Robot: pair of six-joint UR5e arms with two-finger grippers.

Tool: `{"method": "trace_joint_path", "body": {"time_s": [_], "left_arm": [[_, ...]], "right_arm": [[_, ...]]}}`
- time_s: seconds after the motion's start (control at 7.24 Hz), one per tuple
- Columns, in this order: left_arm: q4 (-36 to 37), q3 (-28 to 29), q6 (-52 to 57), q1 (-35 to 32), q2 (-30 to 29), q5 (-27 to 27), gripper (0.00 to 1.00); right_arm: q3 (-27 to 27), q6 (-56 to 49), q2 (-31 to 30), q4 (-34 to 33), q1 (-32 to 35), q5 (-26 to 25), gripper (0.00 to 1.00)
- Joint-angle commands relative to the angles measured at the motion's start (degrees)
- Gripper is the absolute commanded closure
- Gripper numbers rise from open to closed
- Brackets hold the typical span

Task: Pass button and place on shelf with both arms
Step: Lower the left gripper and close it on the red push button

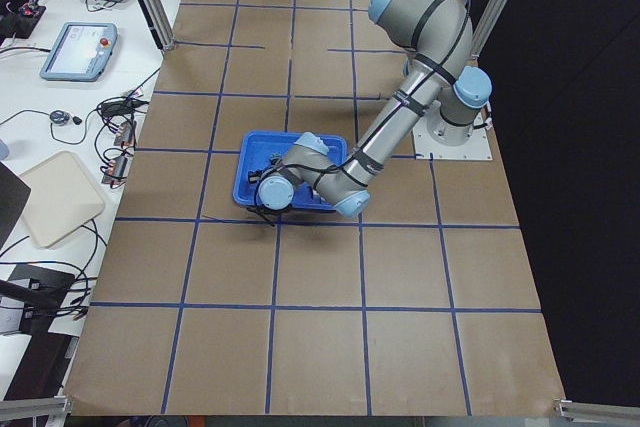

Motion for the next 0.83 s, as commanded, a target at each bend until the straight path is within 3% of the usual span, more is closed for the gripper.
{"method": "trace_joint_path", "body": {"time_s": [0.0,0.69], "left_arm": [[-0.2,0.0,0.2,0.0,0.0,0.0,1.0],[-4.8,0.8,-0.5,-0.8,3.3,0.0,1.0]], "right_arm": [[0.0,0.0,0.0,0.0,0.0,0.0,0.0],[-0.5,0.1,-0.3,0.0,0.0,0.3,0.0]]}}
